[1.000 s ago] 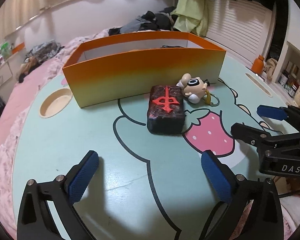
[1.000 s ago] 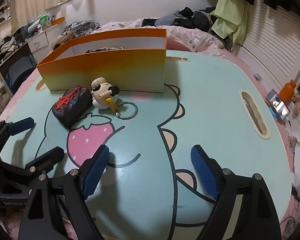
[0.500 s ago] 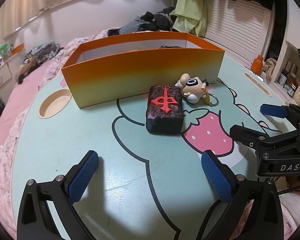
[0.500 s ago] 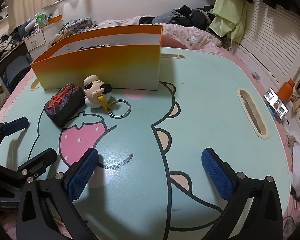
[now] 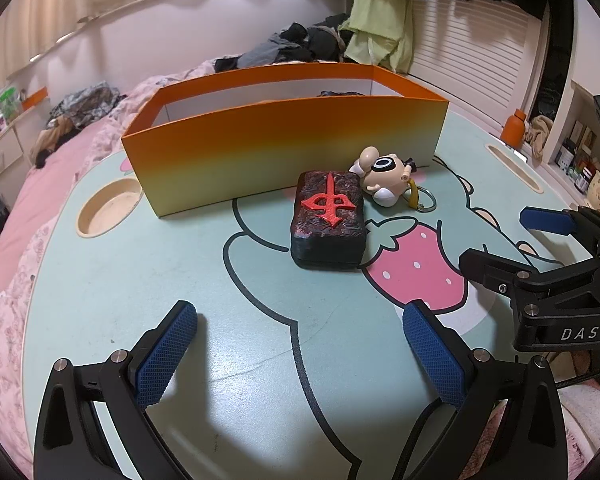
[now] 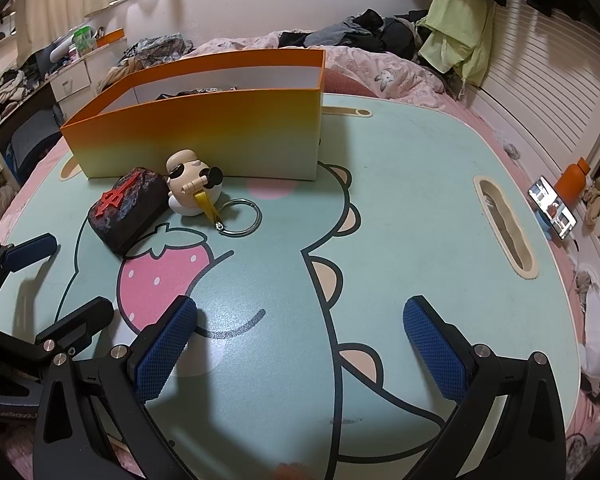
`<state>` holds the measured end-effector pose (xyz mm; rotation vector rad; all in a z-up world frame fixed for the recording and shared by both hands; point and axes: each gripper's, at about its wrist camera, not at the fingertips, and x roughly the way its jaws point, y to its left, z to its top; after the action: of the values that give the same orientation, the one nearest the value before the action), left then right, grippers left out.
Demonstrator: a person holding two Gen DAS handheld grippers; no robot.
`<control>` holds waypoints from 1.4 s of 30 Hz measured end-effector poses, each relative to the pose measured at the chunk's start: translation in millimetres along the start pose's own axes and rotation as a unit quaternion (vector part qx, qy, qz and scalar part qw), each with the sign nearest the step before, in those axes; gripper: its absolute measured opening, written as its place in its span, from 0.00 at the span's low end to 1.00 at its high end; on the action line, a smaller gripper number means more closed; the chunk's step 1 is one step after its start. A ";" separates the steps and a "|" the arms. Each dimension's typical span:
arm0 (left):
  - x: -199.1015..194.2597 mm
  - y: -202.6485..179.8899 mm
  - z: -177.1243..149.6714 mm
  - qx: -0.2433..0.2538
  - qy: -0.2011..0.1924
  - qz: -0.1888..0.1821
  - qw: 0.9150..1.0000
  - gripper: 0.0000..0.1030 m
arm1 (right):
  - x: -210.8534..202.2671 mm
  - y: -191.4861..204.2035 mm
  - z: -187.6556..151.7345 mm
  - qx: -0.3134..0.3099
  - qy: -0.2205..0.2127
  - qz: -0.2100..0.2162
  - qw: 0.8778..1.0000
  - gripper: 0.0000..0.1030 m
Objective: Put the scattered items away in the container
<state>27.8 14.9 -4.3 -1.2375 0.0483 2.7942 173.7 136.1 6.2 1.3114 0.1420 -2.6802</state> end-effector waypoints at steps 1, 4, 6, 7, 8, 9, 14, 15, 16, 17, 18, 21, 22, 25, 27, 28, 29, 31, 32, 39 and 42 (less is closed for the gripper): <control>0.1 -0.7 0.2 0.000 0.001 0.000 1.000 1.00 | -0.1 0.0 0.1 0.000 0.000 0.000 1.000 1.00; 0.2 -2.5 1.3 0.000 0.001 -0.001 1.000 1.00 | 0.2 0.0 0.7 0.000 0.003 -0.001 1.000 1.00; 0.1 -2.3 1.4 0.001 0.001 -0.001 1.000 1.00 | 0.5 -0.2 1.2 0.000 0.004 0.000 1.000 1.00; -0.1 -2.6 0.9 0.001 0.001 -0.001 1.000 1.00 | 0.3 -0.4 1.0 0.000 0.004 0.000 1.000 1.00; -0.1 -2.6 0.8 0.001 0.001 -0.001 1.000 1.00 | 0.4 -1.2 1.2 0.000 0.003 0.000 1.000 1.00; -0.2 -2.9 1.3 0.002 0.001 -0.002 1.000 1.00 | 0.5 -1.5 1.4 0.000 0.003 0.001 1.000 1.00; -1.8 -12.4 -0.6 0.037 -0.006 -0.032 0.999 1.00 | 0.4 -2.3 2.5 -0.001 0.004 0.001 1.000 1.00; -2.6 -13.1 -1.0 0.038 -0.006 -0.034 0.999 1.00 | 0.2 -2.3 2.3 -0.002 0.003 0.003 1.000 1.00; -3.1 -13.5 -1.0 0.038 -0.005 -0.034 0.999 1.00 | 0.1 -1.8 2.2 -0.003 0.002 0.003 1.000 1.00; -3.3 -13.8 -1.3 0.039 -0.005 -0.035 0.999 1.00 | 0.1 -1.6 2.6 -0.003 0.002 0.003 1.000 1.00; -3.4 -13.9 -1.6 0.041 -0.004 -0.039 0.998 1.00 | 0.1 -1.4 2.9 -0.004 0.001 0.004 1.000 1.00; -8.7 -12.6 1.7 0.045 -0.004 -0.056 0.997 1.00 | 0.5 -2.1 3.2 -0.004 0.000 0.006 1.000 1.00; -13.5 -10.7 4.5 0.045 -0.012 -0.060 0.997 1.00 | 0.3 -2.6 3.0 -0.004 -0.001 0.007 1.000 1.00; -29.1 -11.5 22.8 0.064 -0.046 -0.067 0.995 1.00 | 0.0 -1.6 2.4 -0.003 -0.004 0.007 1.000 1.00; -33.8 -15.3 36.0 0.086 -0.066 -0.048 0.993 1.00 | 0.1 -0.7 2.7 -0.003 -0.005 0.007 1.000 1.00; -32.7 -16.4 41.6 0.094 -0.071 -0.039 0.992 1.00 | 0.2 -0.9 3.0 -0.003 -0.006 0.007 1.000 1.00; -29.3 -15.7 47.0 0.094 -0.068 -0.038 0.992 0.99 | 0.2 -1.3 3.2 -0.001 -0.007 0.009 1.000 1.00; -18.1 -11.0 57.6 0.078 -0.052 -0.057 0.994 0.94 | -0.8 -3.3 3.5 0.005 -0.010 0.014 1.000 1.00; -10.8 -8.1 62.6 0.065 -0.041 -0.067 0.995 0.84 | -1.8 -5.7 3.4 0.011 -0.013 0.019 1.000 1.00; 25.6 -5.2 66.4 0.048 0.008 -0.067 0.997 0.59 | -8.6 -12.1 4.9 0.034 -0.029 0.035 0.998 0.81; 35.6 -4.3 58.8 0.051 0.025 -0.069 0.996 0.40 | -10.2 -11.6 10.7 0.031 -0.034 0.053 0.998 0.73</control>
<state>-39.0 25.2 8.9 -1.2359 0.1037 2.6086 169.4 146.8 21.0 1.2077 -0.0176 -2.6549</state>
